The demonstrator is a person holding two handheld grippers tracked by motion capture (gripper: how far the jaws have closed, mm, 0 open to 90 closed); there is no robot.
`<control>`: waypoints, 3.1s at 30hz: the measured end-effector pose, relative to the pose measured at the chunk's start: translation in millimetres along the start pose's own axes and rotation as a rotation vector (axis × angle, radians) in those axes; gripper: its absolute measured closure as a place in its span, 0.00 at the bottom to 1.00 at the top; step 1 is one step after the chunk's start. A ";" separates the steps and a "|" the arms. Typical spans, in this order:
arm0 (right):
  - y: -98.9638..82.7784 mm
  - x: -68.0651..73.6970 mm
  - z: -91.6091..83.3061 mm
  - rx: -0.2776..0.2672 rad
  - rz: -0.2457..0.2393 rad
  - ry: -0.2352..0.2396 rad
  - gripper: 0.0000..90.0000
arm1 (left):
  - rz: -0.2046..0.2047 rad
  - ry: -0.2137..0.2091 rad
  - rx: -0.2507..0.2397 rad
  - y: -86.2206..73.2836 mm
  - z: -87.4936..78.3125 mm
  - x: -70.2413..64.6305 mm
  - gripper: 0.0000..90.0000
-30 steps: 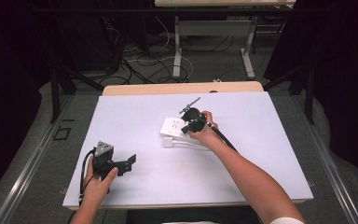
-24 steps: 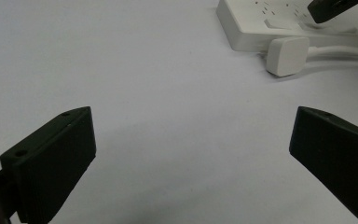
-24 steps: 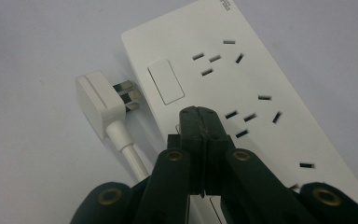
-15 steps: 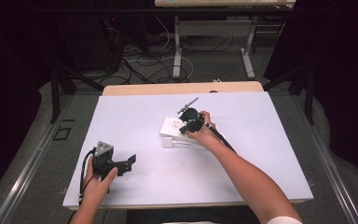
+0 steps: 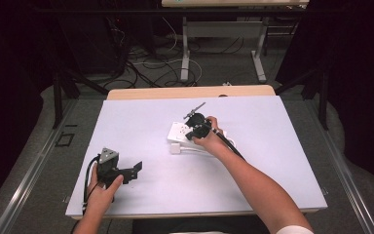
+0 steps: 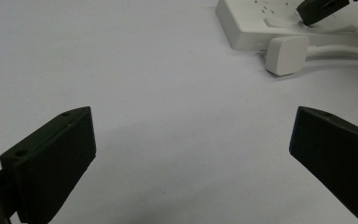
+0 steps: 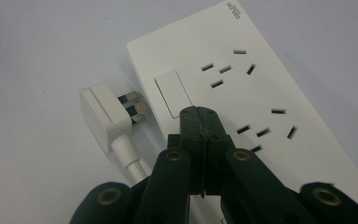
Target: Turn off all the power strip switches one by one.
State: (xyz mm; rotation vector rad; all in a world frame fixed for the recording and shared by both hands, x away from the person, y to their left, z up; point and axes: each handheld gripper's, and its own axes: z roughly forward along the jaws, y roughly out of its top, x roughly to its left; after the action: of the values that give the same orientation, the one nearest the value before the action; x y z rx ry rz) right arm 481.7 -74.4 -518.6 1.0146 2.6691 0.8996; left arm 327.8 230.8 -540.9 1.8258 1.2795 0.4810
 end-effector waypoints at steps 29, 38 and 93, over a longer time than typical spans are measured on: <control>-0.1 0.2 2.6 0.008 -0.006 0.004 1.00 | 0.002 -0.001 0.000 0.1 -0.6 -0.2 0.00; 2.6 2.0 3.1 0.025 -0.004 0.001 1.00 | 0.000 -0.006 -0.010 0.1 -1.4 0.3 0.00; 35.0 15.0 24.3 0.037 -0.037 -0.003 1.00 | -0.012 -0.007 -0.015 0.2 -4.1 3.5 0.00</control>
State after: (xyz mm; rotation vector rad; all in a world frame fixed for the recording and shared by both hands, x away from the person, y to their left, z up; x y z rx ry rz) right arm 497.9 -32.3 -516.8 0.9696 2.7023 0.8439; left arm 326.5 235.6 -538.9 1.8048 1.2786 0.4755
